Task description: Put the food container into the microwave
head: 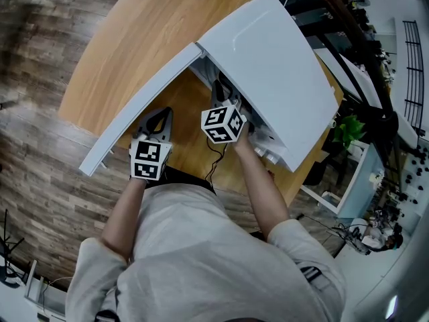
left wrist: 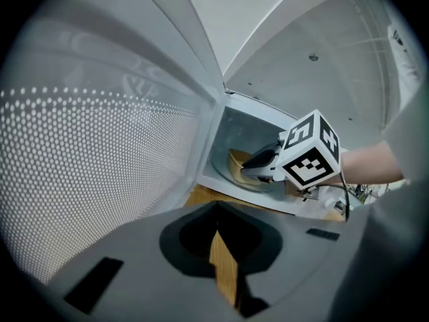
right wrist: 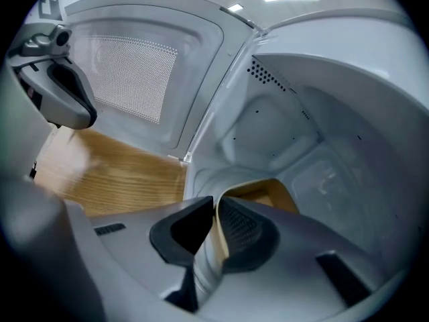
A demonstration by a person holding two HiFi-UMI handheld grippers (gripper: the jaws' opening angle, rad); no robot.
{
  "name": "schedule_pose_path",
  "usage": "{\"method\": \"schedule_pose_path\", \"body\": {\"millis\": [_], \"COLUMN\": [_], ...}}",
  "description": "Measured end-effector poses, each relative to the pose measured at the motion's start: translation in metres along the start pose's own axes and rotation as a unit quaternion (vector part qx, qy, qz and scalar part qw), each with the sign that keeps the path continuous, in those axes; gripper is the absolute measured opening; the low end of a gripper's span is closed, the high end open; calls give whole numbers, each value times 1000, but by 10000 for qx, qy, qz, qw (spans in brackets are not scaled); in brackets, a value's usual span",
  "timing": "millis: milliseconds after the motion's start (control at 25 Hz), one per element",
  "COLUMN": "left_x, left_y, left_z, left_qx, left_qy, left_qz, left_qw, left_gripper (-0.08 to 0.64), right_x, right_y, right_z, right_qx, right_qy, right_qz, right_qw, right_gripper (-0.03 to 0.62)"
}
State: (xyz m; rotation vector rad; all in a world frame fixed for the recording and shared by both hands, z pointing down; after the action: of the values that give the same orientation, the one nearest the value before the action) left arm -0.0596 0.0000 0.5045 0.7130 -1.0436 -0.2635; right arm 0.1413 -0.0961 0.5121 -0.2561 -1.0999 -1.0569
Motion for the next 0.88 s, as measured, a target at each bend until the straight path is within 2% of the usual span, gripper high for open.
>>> {"method": "schedule_pose_path", "body": {"millis": [280,440,600,800,880], "left_x": [-2,-3,-2,-1,-2], "left_y": [2,1,1,-6,-9], "left_z": [2,3,4,4,3], "left_qx": [-5,16,44,103,176], "left_qy": [-14,-17,18,69,123], "left_qz": [8,28,63,-24,-22], "left_qw": [10000,10000,10000,9999,9998], "left_gripper": [12,12,12,12,12], "right_x": [3,1,-2,-14,-21], "right_y": [-4,-5,-5,0,3], "right_z": [-3,-5,-6,-4,2], "right_qx": [196,537,897,1551,1665], "right_qy": [51,22,-103,-364,-399], "right_qz": [-28,-140,-278,-534,-605], "right_qw": [9998,9985,9955,9858,9834], "right_gripper": [44,51,92,110,109]}}
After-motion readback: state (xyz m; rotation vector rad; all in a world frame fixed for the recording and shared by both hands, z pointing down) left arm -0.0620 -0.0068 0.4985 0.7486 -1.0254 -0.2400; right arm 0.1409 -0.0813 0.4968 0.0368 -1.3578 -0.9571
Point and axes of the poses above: the fingertips, and each gripper's own axes: x forward along the fingers, z to its left, y out of its underside, the point moved 10 cm from there along -x, backward along the fingers, and after that the axes turned 13 degrees about z, right-handed, at the moved point
